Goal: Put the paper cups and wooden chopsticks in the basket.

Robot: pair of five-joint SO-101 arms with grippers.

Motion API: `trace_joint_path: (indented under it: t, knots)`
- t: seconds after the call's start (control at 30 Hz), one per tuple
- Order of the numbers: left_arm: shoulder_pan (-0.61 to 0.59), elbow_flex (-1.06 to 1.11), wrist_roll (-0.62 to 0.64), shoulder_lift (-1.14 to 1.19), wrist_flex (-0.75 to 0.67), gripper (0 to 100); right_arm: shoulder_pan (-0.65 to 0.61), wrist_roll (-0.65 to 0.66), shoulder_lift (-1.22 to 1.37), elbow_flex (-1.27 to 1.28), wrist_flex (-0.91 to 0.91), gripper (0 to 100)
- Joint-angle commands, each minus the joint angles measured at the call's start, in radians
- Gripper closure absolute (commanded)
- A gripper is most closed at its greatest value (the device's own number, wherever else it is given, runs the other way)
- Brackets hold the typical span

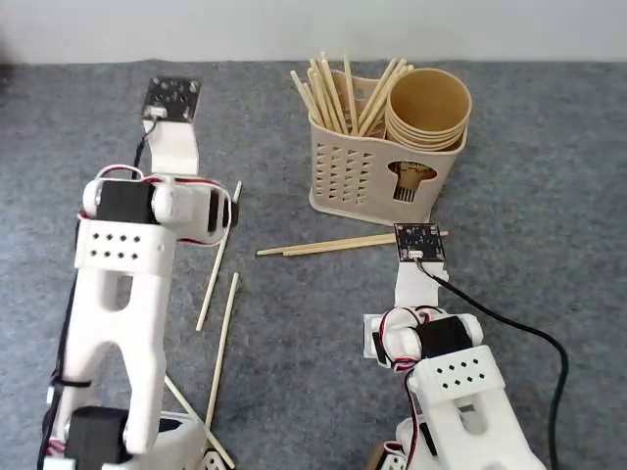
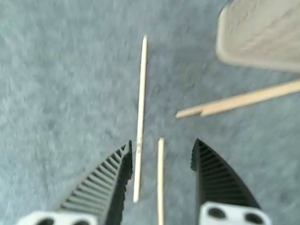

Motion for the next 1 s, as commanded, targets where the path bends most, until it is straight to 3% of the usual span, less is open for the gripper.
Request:
trace_joint_path:
  t: [0.0,0.17,0.4,0.57,0.73,0.97]
  knots:
    - [-0.031,0.012,-0.057,0.077,-0.009,80,-0.001,-0.006,-0.015,-0.002,-0.010,70.4]
    - [-0.086,0.007,-0.094,0.278,-0.166,80,-0.001,-0.006,-0.013,-0.002,-0.010,70.4]
    - [-0.060,-0.007,-0.089,0.500,-0.362,80,-0.001,-0.006,-0.010,-0.002,-0.010,70.4]
    - [-0.055,-0.077,-0.087,0.600,-0.373,82,-0.001,-0.006,-0.008,-0.002,-0.010,70.4]
    - [-0.055,-0.159,-0.087,0.701,-0.367,92,-0.001,-0.006,-0.008,-0.002,-0.010,70.4]
    - [-0.051,-0.239,-0.087,0.776,-0.261,99,-0.001,-0.006,-0.008,-0.002,-0.010,70.4]
